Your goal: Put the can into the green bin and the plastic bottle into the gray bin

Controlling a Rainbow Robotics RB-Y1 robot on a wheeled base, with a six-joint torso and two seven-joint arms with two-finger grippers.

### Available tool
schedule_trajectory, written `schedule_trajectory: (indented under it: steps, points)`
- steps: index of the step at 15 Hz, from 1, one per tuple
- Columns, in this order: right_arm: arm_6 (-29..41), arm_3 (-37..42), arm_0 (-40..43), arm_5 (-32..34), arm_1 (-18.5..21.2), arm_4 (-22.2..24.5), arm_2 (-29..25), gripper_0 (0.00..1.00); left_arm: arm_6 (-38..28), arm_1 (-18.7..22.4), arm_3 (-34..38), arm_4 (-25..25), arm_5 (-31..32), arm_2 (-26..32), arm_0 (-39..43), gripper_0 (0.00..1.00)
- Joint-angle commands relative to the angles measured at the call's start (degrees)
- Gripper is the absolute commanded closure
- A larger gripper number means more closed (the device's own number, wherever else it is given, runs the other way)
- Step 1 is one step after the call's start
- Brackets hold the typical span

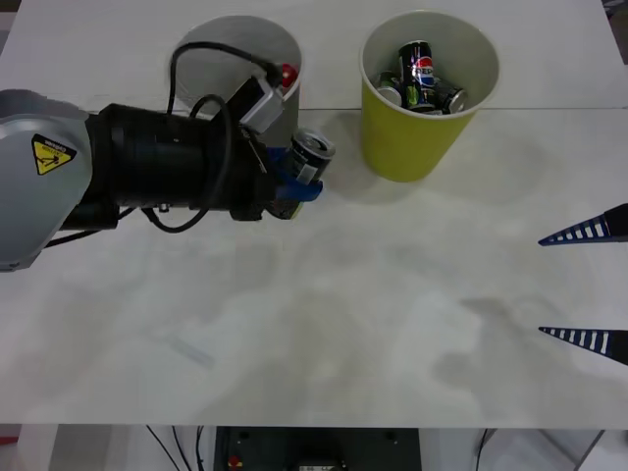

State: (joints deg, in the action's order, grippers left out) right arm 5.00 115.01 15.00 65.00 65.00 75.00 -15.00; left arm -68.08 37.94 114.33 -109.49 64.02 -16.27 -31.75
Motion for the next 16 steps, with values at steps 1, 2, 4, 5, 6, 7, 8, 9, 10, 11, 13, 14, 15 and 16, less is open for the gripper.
schedule_trajectory:
  steps: [1, 2, 4, 5, 6, 7, 8, 9, 10, 11, 13, 14, 15, 16]
  points:
    - [0.00, -0.01, 0.00, 0.00, 0.00, 0.00, 0.00, 0.00, -6.71, -3.14, -0.69, -6.08, 6.21, 0.80, -6.40, 1.00]
    - [0.00, -0.01, 0.00, 0.00, 0.00, 0.00, 0.00, 0.00, -7.85, -3.93, -2.27, -7.40, 8.23, 0.89, -9.12, 1.00]
    - [0.00, -0.01, 0.00, 0.00, 0.00, 0.00, 0.00, 0.00, -7.94, -6.12, -10.01, -7.84, 10.34, 0.98, -16.42, 1.00]
    - [0.00, -0.01, 0.00, 0.00, 0.00, 0.00, 0.00, 0.00, -7.85, -7.18, -15.10, -7.31, 10.34, 0.89, -20.28, 1.00]
    - [0.00, -0.01, 0.00, 0.00, 0.00, 0.00, 0.00, 0.00, -7.41, -8.23, -19.23, -6.79, 10.34, 0.98, -23.27, 1.00]
    - [0.00, -0.01, 0.00, 0.00, 0.00, 0.00, 0.00, 0.00, -6.27, -9.73, -23.80, -6.52, 10.51, 0.89, -26.44, 1.00]
    - [0.00, -0.01, 0.00, 0.00, 0.00, 0.00, 0.00, 0.00, -6.18, -11.05, -27.58, -6.70, 10.51, 0.98, -29.25, 1.00]
    - [0.00, -0.01, 0.00, 0.00, 0.00, 0.00, 0.00, 0.00, -5.48, -12.28, -30.48, -6.79, 10.43, 0.98, -31.53, 1.00]
    - [0.00, -0.01, 0.00, 0.00, 0.00, 0.00, 0.00, 0.00, -4.87, -13.77, -33.38, -7.23, 10.51, 0.98, -33.82, 1.00]
    - [0.00, -0.01, 0.00, 0.00, 0.00, 0.00, 0.00, 0.00, -4.87, -15.53, -35.67, -8.72, 10.43, 0.98, -35.93, 1.00]
    - [0.00, -0.01, 0.00, 0.00, 0.00, 0.00, 0.00, 0.00, -4.87, -19.13, -38.75, -12.23, 10.34, 0.98, -39.01, 1.00]
    - [0.00, -0.01, 0.00, 0.00, 0.00, 0.00, 0.00, 0.00, -4.87, -20.71, -40.15, -13.99, 10.08, 0.98, -40.24, 1.00]
    - [0.00, -0.01, 0.00, 0.00, 0.00, 0.00, 0.00, 0.00, -4.87, -22.38, -42.26, -15.49, 9.02, 0.98, -41.73, 1.00]
    - [0.00, -0.01, 0.00, 0.00, 0.00, 0.00, 0.00, 0.00, -4.87, -23.70, -44.46, -16.10, 7.79, 0.98, -43.05, 1.00]
